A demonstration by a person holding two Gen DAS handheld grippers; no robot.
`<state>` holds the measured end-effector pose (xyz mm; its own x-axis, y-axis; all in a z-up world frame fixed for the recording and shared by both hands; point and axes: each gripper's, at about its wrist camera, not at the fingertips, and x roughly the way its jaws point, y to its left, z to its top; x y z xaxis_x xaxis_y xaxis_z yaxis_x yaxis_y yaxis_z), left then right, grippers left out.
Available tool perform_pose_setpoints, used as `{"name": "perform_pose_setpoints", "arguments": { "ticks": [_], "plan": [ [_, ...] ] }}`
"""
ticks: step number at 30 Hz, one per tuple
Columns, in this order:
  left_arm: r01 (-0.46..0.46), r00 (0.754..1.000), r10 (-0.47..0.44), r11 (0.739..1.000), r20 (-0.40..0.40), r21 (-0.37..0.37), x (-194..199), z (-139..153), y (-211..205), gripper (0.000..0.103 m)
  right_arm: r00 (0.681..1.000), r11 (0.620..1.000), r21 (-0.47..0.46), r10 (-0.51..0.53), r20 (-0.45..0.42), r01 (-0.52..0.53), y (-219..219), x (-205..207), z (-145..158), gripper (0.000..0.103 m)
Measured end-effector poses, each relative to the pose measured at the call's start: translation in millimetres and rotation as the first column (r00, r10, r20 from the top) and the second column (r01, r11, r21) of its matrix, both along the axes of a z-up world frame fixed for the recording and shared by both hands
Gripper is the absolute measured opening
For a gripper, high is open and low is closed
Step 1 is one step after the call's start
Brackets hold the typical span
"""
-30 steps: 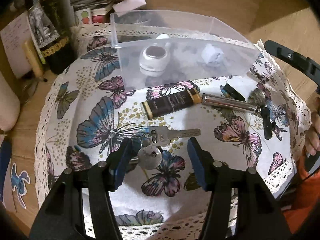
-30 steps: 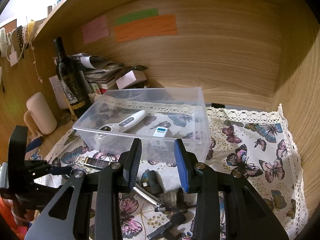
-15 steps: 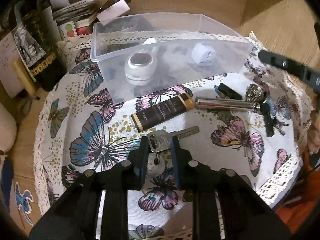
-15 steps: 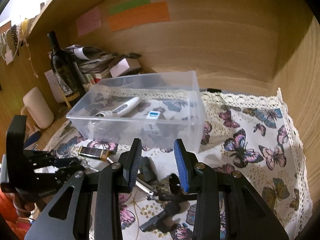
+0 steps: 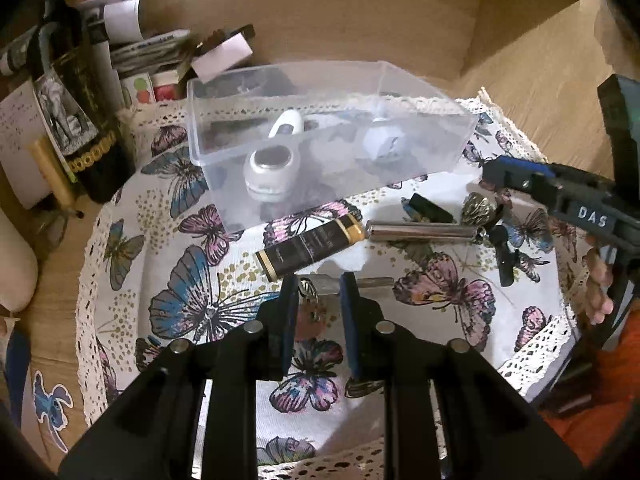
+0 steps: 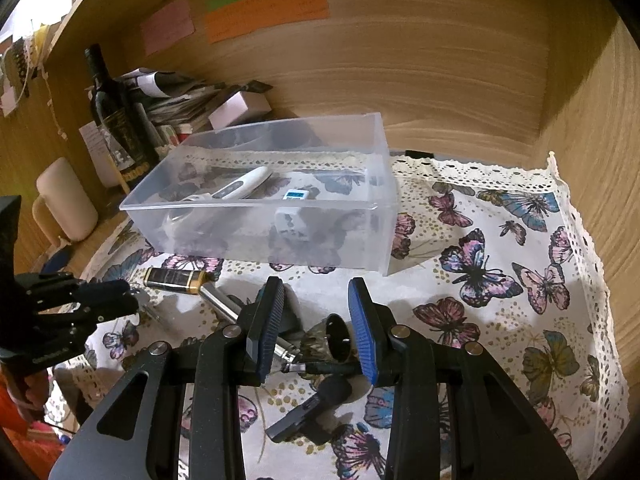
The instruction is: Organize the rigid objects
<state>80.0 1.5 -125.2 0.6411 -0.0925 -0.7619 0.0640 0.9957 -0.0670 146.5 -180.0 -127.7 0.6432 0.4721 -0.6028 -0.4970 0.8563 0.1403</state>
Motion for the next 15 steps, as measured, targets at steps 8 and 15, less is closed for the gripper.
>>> {"name": "perform_pose_setpoints", "arguments": {
  "ticks": [8, 15],
  "plan": [
    [-0.003, 0.999, 0.004, 1.0, 0.046, -0.027, -7.3, 14.7, 3.9, 0.02, 0.991, 0.991, -0.022, 0.132, -0.022, -0.132, 34.7, -7.7, -5.4, 0.031],
    [-0.009, 0.995, 0.012, 1.0, 0.097, -0.03, -11.4, 26.2, 10.5, 0.02, 0.975, 0.966, -0.138, 0.209, -0.075, -0.218, 71.2, -5.0, -27.5, 0.031]
  ]
}}
